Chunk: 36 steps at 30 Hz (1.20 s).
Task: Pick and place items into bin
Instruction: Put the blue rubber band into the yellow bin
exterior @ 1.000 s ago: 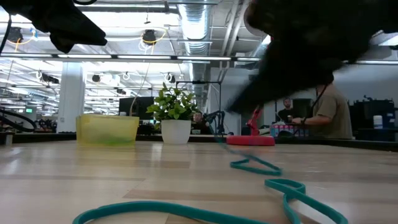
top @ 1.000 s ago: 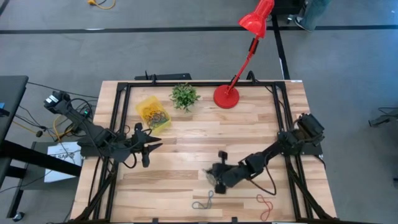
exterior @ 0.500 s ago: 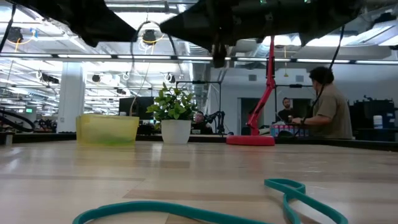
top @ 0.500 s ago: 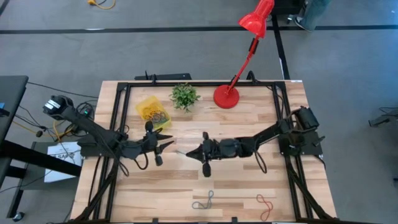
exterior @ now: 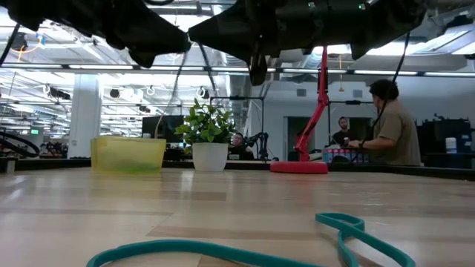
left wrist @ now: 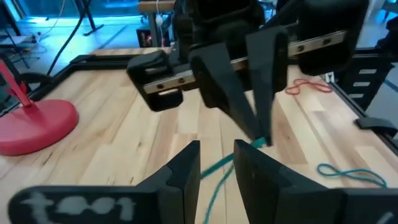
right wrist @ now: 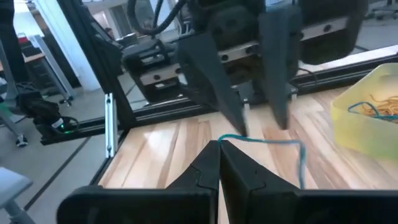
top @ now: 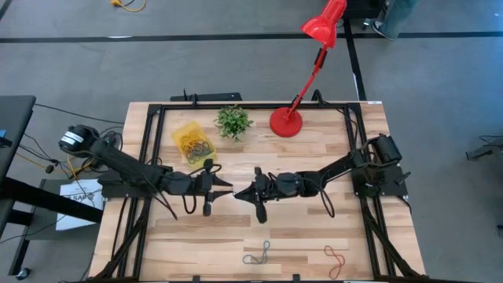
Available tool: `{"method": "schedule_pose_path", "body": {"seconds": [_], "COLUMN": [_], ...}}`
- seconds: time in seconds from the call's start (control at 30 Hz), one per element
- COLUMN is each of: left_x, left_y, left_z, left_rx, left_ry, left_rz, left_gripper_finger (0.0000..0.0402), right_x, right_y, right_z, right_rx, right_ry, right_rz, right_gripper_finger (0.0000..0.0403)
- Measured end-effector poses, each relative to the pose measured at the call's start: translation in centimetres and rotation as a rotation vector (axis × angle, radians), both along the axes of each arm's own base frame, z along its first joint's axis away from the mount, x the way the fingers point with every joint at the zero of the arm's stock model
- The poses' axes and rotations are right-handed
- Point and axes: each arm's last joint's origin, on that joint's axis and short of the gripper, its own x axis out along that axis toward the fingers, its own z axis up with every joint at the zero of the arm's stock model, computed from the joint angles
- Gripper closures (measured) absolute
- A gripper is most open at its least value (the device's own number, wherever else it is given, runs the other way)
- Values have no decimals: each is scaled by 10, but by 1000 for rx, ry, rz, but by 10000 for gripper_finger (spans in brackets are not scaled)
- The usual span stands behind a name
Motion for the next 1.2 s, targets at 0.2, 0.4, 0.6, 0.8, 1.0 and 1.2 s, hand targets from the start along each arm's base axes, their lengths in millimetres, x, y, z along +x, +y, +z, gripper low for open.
{"method": "schedule_pose_path", "body": {"seconds": [0.2,0.4,0.6,0.8,1.0,1.2], "left_x": [2,2,2,1,1,1], "left_y": [0,0,0,0,-2,-2], "left_z": [-2,-2,-1,-2,-2,-3], "left_rx": [-17,-17,-17,-16,-33,-31], "left_ry": [12,12,10,13,26,26], "left_rz": [-64,-63,-61,-60,-136,-137], "left_gripper_finger": [313,313,313,313,313,313], "right_x": [0,0,-1,-1,-1,0], "right_y": [0,0,1,0,-1,-1], "right_z": [0,0,-3,-5,-5,-3], "right_rx": [-1,0,-7,-12,-17,-12], "right_ry": [5,1,33,55,51,33], "right_rz": [1,0,1,0,-35,-35], "right_gripper_finger": [402,402,402,402,402,402]}}
